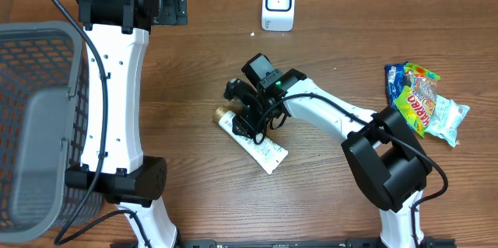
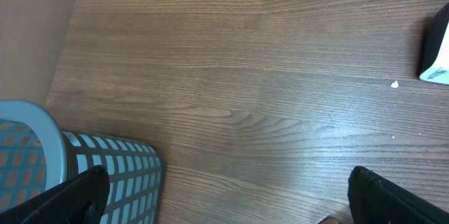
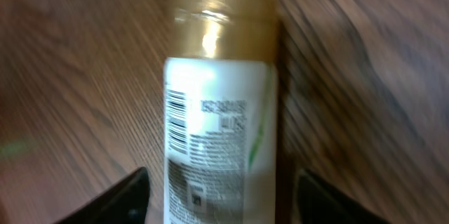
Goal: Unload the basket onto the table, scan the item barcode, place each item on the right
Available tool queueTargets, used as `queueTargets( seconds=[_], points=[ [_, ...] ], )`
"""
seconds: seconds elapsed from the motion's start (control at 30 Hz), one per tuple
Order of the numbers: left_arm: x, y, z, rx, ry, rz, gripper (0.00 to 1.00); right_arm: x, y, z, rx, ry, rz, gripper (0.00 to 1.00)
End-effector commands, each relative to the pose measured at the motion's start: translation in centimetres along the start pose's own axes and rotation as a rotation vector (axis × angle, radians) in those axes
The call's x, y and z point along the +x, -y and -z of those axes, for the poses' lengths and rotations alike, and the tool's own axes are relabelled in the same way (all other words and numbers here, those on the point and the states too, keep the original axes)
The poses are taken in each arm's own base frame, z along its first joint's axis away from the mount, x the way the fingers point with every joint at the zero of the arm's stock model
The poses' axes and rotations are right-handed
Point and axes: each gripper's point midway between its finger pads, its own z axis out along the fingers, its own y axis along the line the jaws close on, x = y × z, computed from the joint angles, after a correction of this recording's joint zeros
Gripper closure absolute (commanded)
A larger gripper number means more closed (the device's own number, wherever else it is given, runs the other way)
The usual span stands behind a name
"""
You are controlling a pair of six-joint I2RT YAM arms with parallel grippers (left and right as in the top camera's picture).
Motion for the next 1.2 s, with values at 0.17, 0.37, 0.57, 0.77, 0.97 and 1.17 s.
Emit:
queueTargets(
  seconds=[0.17, 0.37, 0.57, 0.77, 0.97, 1.17],
  points=[
    [-0.3, 0.1, 0.6, 0.002, 0.018, 0.011, 0.0, 1.6, -0.4, 0.6, -0.105, -0.051, -0.17, 0.2],
    [-0.3, 0.1, 0.6, 0.002, 0.019, 0.011, 0.0, 2.0, -0.3, -0.4, -0.118, -0.068, -0.169, 0.3],
    [-0.3, 0.1, 0.6, 0.002, 0.018, 0.011, 0.0, 1.9, 0.5, -1.0, -0.063, -0.068, -0.234, 0.35],
    [-0.3, 0.1, 0.6, 0.002, 0.018, 0.011, 0.0, 1.6, 0.8, -1.0, -0.043, -0.059, -0.274, 0.62],
    [-0.3, 0.1, 0.6, 0.002, 0.018, 0.011, 0.0, 0.6, 0.0, -0.7, -0.093, -0.033, -0.267, 0.88],
    [-0.3, 0.1, 0.6, 0.002, 0.018, 0.011, 0.0, -0.9, -0.6, -1.3, -0.085, 0.012, -0.484, 0.96]
  ],
)
